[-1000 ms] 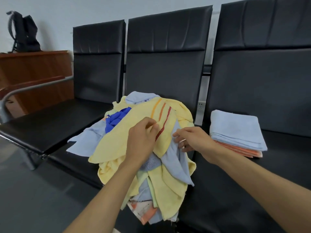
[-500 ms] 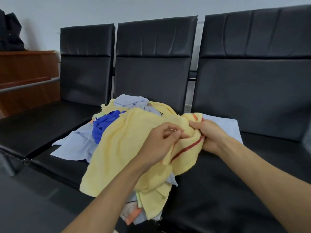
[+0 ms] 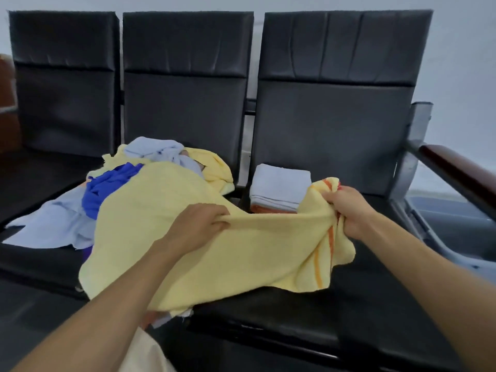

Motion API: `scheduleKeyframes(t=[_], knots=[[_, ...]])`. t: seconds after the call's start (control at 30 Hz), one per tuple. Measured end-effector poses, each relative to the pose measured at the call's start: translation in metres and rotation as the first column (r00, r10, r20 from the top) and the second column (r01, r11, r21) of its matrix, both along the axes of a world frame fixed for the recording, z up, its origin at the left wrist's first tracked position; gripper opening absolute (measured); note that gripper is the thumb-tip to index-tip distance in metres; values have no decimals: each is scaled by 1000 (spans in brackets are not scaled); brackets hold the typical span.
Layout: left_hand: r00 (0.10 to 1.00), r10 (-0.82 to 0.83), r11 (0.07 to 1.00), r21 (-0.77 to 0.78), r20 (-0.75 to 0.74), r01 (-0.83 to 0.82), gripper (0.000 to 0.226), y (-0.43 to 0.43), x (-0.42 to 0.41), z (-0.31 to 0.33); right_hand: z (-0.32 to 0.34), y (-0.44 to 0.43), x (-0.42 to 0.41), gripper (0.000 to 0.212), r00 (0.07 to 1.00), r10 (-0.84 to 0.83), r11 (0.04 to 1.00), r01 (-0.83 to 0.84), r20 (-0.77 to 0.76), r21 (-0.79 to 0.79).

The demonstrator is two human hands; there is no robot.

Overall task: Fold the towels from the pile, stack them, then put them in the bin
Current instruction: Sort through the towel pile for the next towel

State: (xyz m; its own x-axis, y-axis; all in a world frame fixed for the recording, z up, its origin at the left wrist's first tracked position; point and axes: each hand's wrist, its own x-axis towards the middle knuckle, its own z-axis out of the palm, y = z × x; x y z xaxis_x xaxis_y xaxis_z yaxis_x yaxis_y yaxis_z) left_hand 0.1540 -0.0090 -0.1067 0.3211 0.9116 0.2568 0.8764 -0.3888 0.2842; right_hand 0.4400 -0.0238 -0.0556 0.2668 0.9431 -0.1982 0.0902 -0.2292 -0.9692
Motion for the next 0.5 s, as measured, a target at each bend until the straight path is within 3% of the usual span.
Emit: scheduleKeyframes(t=[0.1, 0.23, 0.3, 0.37, 0.43, 0.5], knots=[[970, -80, 996, -31, 228, 89, 6, -1, 26, -1, -8, -13, 29, 15, 990, -32, 999, 34, 139, -8], [914, -190, 979, 2, 359, 202, 8, -2, 72, 0, -26, -21, 73, 17, 884, -100, 995, 87, 456, 51], [902, -248, 964, -2, 354, 266, 8, -2, 95, -4, -40, -22, 98, 21, 760, -87, 996, 80, 644, 40], [897, -315, 938, -44, 311, 344, 9, -2, 118, -13, -52, -24, 117, 19, 599, 59, 991, 60, 799, -118], [901, -362, 909, -122, 240, 398, 12, 0, 135, -24, -62, -26, 125, 19, 374, 292, 937, 72, 880, -342], [916, -382, 882, -248, 121, 401, 18, 1, 146, -37, -69, -29, 118, 24, 181, 404, 899, 100, 896, -426]])
